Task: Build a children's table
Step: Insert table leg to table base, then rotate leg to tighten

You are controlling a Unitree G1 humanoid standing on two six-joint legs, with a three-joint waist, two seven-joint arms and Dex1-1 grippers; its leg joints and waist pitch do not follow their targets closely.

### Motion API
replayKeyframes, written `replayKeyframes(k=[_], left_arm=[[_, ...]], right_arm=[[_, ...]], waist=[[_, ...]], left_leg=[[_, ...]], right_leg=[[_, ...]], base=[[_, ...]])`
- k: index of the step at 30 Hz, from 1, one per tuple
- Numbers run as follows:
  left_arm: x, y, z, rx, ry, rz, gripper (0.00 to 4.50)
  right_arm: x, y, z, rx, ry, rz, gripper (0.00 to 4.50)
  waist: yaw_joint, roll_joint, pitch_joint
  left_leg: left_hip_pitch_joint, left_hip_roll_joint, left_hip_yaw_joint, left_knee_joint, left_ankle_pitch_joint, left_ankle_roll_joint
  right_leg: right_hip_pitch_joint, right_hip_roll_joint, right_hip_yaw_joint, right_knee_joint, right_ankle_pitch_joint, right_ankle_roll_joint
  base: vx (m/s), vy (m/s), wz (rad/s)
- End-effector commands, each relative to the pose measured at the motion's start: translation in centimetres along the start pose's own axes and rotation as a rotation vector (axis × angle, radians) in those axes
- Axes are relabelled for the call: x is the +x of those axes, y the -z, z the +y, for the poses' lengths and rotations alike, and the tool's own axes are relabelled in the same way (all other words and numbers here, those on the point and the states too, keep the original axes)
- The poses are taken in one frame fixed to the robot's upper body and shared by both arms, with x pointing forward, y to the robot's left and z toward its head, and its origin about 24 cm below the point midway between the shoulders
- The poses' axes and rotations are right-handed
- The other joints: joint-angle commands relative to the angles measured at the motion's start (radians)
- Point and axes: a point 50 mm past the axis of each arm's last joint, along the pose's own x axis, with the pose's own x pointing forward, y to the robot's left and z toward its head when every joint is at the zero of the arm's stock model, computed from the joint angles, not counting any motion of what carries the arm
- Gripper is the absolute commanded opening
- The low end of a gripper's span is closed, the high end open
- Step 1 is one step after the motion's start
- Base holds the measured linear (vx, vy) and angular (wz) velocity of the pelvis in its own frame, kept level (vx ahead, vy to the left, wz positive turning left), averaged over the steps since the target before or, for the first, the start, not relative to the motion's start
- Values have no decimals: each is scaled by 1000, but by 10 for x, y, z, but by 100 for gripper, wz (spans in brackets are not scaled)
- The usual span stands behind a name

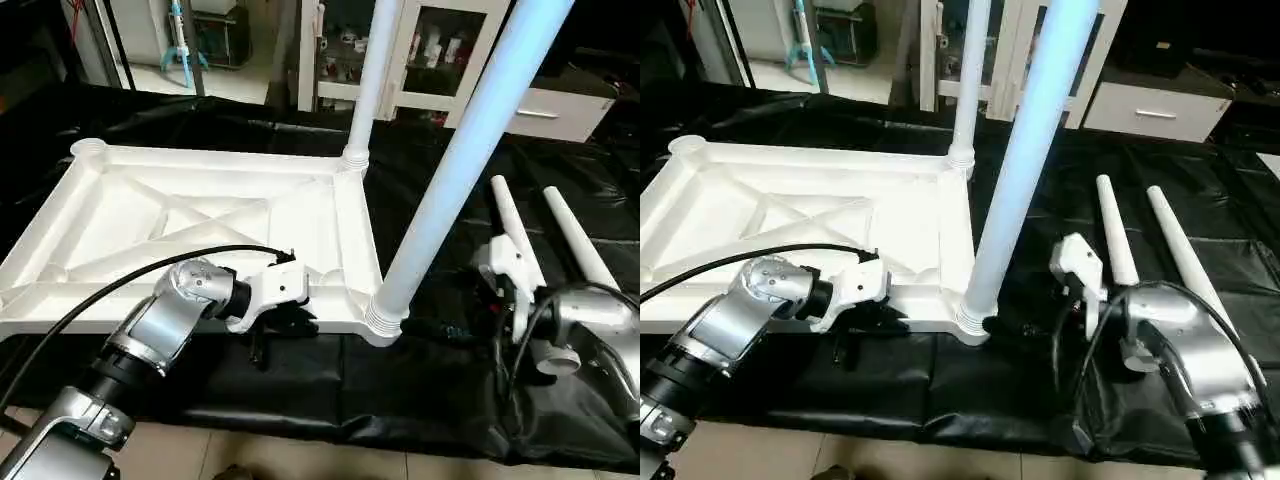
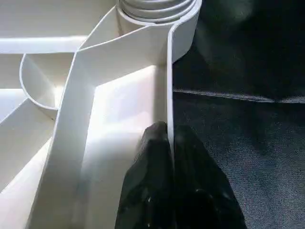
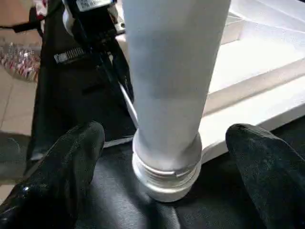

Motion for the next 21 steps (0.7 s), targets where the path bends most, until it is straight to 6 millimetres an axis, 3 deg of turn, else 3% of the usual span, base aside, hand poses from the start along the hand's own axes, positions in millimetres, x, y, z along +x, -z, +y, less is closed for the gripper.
replayKeyframes(k=[1,9,21], left_arm=[[8,1,-7,16,65,11,0],[7,-1,-8,20,73,15,0],[4,0,-7,23,77,27,0]], right_arm=[[2,-1,-1,-17,-15,7,412],[22,4,-6,-10,-98,15,344],[30,9,-7,-17,-147,31,249]], waist=[[2,-7,-68],[4,-7,-69],[4,-4,-70]], left_leg=[[12,66,-24,-62,-157,62],[14,68,-25,-61,-166,52],[14,67,-25,-59,-166,50]], right_leg=[[50,-76,60,-63,-201,-203],[50,-75,59,-60,-200,-214],[52,-76,60,-55,-177,-226]], base=[[0,0,0],[0,0,0],[0,0,0]])
